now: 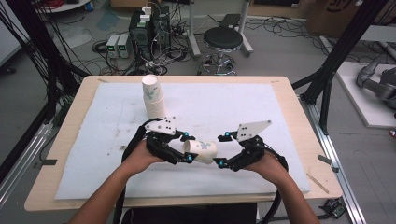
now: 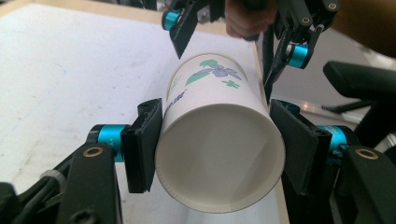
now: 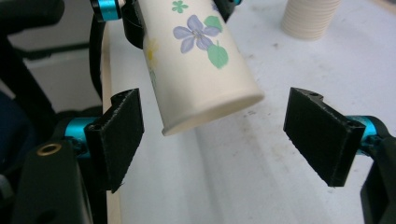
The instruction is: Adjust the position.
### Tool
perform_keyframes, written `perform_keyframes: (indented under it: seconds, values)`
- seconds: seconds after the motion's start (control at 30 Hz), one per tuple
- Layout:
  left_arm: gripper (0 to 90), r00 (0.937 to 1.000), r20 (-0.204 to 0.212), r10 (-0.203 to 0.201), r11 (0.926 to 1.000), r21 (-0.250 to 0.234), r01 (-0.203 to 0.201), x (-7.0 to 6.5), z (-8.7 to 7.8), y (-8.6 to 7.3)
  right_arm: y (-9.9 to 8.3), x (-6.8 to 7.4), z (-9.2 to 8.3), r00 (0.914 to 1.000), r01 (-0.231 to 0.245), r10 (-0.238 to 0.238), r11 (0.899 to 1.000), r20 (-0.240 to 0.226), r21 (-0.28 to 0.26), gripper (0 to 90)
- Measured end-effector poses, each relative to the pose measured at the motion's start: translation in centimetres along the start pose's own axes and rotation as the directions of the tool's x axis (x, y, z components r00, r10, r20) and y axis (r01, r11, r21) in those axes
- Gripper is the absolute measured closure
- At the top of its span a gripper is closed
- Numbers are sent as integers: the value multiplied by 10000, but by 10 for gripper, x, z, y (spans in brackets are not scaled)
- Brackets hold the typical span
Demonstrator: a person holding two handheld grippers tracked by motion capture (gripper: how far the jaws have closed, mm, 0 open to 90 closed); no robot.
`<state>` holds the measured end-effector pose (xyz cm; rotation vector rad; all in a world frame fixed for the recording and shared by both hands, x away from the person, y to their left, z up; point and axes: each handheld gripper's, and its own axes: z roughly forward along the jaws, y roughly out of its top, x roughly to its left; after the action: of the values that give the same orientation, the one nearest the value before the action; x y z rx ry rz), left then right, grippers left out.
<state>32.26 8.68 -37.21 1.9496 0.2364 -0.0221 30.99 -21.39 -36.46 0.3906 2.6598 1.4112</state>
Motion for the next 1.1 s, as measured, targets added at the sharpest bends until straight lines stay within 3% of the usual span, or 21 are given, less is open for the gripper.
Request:
perform_keyframes:
  seconds: [0.03,0.07,0.1,0.13,0.27,0.53,0.83,1.1]
  values:
    - [370,10000,0,0,10000,0,0,0,0,0,0,0,0,10000,0,0,10000,0,0,204]
    - [370,10000,-81,11,9993,-368,-14,-1,-2,-3,-6,0,-3,9999,-68,75,9989,153,-472,203]
    - [370,10000,-81,11,9993,-368,-14,-1,-2,-3,-6,0,-3,9999,-68,75,9989,153,-472,203]
    - [370,9999,-167,20,9972,-744,-32,-2,-3,-7,-12,0,-5,9994,-80,107,9967,332,-806,203]
    - [370,9998,-214,26,9918,-1277,-53,-3,-5,-13,-25,2,-5,9984,-240,310,9897,475,-1415,203]
    - [370,9998,-208,58,9825,-1859,-96,-4,-7,-20,-43,3,-2,9974,-540,616,9820,367,-1810,203]
    - [370,9994,59,334,9783,-2049,-315,-7,-4,-20,-46,5,3,9985,-537,549,9794,9,-1949,203]
    - [370,9974,441,568,9774,-2064,-466,-10,1,-20,-38,9,13,9976,-404,262,9728,-648,-2281,204]
